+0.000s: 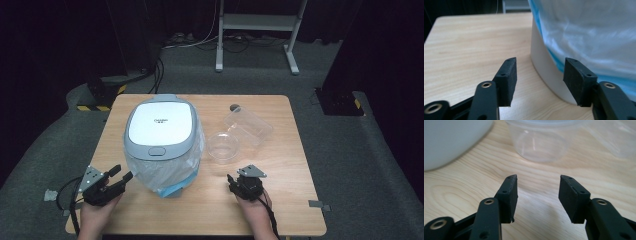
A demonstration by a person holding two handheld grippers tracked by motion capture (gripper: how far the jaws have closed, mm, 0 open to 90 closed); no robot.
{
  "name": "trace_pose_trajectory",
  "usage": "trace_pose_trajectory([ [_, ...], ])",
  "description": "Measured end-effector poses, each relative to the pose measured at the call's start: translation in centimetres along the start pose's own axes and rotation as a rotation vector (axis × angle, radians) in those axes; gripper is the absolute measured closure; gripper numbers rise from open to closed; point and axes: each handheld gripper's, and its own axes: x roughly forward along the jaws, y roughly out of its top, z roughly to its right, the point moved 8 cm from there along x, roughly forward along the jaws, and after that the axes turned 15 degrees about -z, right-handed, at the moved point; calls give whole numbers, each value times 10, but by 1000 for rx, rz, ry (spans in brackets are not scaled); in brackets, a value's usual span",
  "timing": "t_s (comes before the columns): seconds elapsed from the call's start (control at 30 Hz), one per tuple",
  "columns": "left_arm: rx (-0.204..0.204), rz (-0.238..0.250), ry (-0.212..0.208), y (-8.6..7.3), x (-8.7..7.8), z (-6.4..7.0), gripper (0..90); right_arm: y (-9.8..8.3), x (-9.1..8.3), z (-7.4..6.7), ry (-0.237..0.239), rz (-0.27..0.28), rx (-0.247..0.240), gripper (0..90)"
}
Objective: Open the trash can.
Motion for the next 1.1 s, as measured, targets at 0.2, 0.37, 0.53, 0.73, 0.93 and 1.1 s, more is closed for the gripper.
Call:
trace_pose_trajectory([
  [0.2, 15, 73, -1, 10, -17, 6, 402, -5, 4, 13, -73, -31, -4, 446],
  [0.37, 39, 126, -1, 19, -32, 11, 387, -8, 9, 14, -90, -60, -7, 429],
  [0.53, 56, 169, -7, 27, -45, 17, 382, -8, 11, 16, -46, -72, 36, 384],
  [0.73, 71, 203, -29, 34, -53, 26, 378, -8, 11, 15, -43, -75, 35, 375],
  [0.93, 88, 234, -46, 45, -60, 35, 375, -8, 11, 15, -44, -75, 34, 370],
  [1.1, 89, 263, -53, 55, -66, 39, 376, -8, 11, 14, -45, -75, 36, 370],
])
